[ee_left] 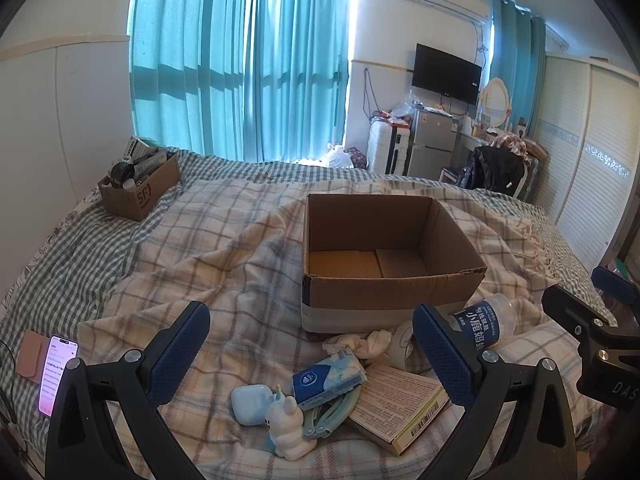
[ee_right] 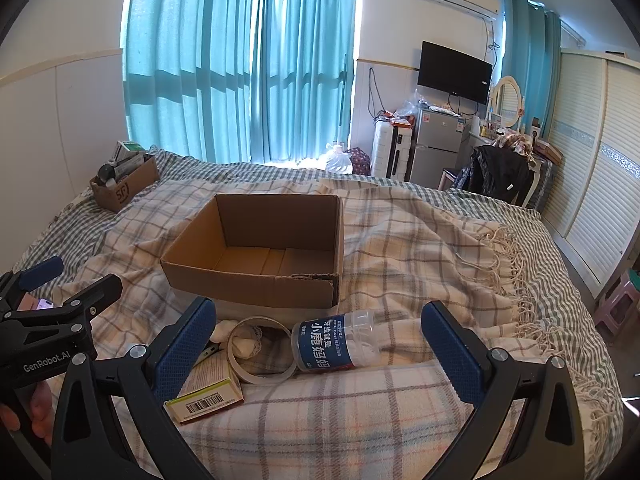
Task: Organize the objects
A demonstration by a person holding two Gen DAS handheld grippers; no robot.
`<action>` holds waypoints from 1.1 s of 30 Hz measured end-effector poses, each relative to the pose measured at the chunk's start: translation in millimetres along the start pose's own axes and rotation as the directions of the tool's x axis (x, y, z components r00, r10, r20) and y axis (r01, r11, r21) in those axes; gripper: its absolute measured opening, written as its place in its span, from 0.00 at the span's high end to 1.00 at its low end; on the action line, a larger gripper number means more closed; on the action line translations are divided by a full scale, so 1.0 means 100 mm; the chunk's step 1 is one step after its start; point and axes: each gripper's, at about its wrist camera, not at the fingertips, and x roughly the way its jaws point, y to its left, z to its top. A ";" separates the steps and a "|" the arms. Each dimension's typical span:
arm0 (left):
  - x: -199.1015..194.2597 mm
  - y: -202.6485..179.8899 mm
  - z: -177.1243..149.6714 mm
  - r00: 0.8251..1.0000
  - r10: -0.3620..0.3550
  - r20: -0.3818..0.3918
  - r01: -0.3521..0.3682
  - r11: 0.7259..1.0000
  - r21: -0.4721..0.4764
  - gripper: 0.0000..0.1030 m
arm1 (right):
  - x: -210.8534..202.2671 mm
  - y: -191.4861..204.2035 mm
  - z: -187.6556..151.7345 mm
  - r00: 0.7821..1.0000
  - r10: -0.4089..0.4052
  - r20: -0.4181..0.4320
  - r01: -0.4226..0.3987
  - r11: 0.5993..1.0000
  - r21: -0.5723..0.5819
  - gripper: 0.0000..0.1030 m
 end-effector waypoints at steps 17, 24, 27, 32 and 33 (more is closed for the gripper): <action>0.05 -0.01 -0.01 1.000 -0.002 -0.016 0.002 1.000 0.015 0.00 | 0.02 0.01 0.03 1.000 0.002 -0.002 -0.002 1.000 -0.010 0.00; 0.04 0.01 0.01 1.000 -0.006 -0.005 0.006 0.999 0.042 0.00 | 0.03 0.01 0.02 1.000 -0.004 -0.008 0.004 1.000 -0.013 0.00; 0.06 0.09 0.03 1.000 0.026 0.001 -0.026 0.999 0.037 0.00 | 0.02 0.01 0.02 1.000 -0.004 -0.008 0.003 1.000 -0.015 0.00; 0.10 0.21 0.03 0.998 0.054 -0.009 -0.054 0.998 0.029 0.00 | 0.04 0.03 0.00 1.000 0.013 -0.015 -0.014 1.000 -0.016 0.00; 0.11 0.22 0.02 0.998 0.054 -0.011 -0.053 0.998 0.032 0.00 | 0.04 0.04 0.00 1.000 0.018 -0.018 -0.018 1.000 -0.019 0.00</action>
